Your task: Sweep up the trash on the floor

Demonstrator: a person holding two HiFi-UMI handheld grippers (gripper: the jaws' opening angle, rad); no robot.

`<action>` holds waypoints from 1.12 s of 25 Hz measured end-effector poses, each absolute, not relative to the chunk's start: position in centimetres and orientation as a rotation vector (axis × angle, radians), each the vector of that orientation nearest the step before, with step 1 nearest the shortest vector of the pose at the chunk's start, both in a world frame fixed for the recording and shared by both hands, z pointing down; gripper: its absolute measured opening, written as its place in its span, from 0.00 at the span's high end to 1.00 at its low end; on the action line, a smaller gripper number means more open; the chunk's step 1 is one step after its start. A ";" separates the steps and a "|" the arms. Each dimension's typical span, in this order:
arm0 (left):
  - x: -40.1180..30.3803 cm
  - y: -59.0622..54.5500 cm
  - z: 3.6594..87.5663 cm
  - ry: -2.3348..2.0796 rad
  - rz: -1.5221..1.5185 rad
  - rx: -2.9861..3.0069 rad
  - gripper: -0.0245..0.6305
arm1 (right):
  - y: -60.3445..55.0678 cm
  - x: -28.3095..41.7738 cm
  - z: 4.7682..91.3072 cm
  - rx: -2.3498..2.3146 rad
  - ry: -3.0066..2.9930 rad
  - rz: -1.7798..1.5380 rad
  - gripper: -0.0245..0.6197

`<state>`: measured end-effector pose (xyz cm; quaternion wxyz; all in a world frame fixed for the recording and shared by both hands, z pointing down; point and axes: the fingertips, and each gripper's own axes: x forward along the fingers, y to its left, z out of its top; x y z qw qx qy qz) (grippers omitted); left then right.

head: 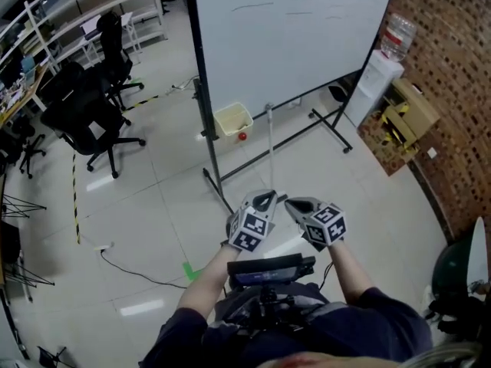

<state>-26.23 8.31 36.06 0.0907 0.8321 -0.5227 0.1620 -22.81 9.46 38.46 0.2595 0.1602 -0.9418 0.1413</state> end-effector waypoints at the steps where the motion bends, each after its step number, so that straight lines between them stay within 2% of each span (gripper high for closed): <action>1: -26.8 8.6 36.1 -1.539 0.473 2.482 0.94 | 10.0 -23.7 38.1 0.442 -2.555 0.379 0.95; 5: -26.6 9.1 36.7 -1.470 0.430 2.520 0.94 | 11.8 -24.8 37.2 0.489 -2.565 0.381 0.95; 11: -21.6 11.7 37.7 -1.318 0.441 2.555 0.94 | 13.8 -20.5 36.4 0.600 -2.552 0.438 0.95; 17: -16.4 14.1 36.2 -1.350 0.510 2.542 0.94 | 17.0 -13.6 35.7 0.627 -2.606 0.486 0.95; 21: -10.7 15.4 34.1 -1.476 0.506 2.557 0.94 | 18.6 -6.6 35.2 0.642 -2.634 0.445 0.95; 28: -3.2 21.7 33.8 -1.549 0.655 2.512 0.94 | 23.1 2.1 36.7 0.624 -2.660 0.612 0.95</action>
